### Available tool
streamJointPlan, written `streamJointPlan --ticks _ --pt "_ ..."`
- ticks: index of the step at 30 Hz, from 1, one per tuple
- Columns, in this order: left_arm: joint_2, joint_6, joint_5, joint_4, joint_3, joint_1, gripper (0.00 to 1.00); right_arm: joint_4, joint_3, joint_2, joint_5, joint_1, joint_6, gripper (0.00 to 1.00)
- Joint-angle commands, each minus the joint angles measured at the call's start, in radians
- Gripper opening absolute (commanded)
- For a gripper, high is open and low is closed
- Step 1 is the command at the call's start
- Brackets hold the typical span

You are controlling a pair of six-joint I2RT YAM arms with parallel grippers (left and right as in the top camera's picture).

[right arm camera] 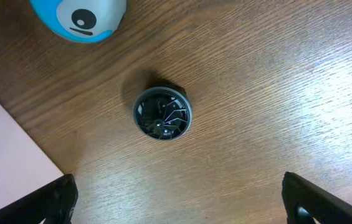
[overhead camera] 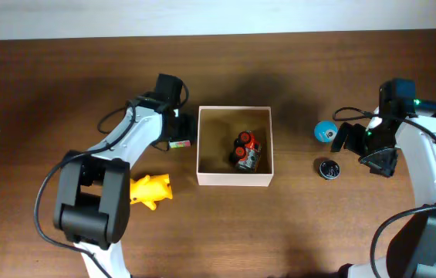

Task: Pack container
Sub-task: 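Move the left gripper to the Rubik's cube and grasp it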

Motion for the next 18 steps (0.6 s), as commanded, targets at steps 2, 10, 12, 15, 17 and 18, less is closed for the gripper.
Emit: streamJointPlan --ticks 2,10,12,15,17,18 --pt "0.014 -0.005 0.014 0.006 -0.007 -0.008 0.72 0.0 0.011 0.004 -0.005 -0.004 0.005 0.99" --pt "-0.003 -0.004 0.015 -0.029 0.029 -0.008 0.61 0.0 0.011 0.004 -0.005 -0.004 0.005 0.99" --pt "-0.025 0.0 0.014 -0.063 0.055 -0.008 0.59 0.0 0.011 0.004 -0.005 -0.004 0.005 0.99" --pt "-0.077 0.051 0.014 -0.129 0.117 -0.011 0.52 0.0 0.011 0.004 -0.005 -0.003 0.005 0.99" --pt "-0.106 0.052 0.011 -0.17 0.149 -0.016 0.5 0.0 0.011 0.004 -0.005 -0.004 0.005 0.99" --pt "-0.121 0.052 0.01 -0.188 0.164 -0.02 0.49 0.0 0.011 0.004 -0.005 -0.004 0.005 0.99"
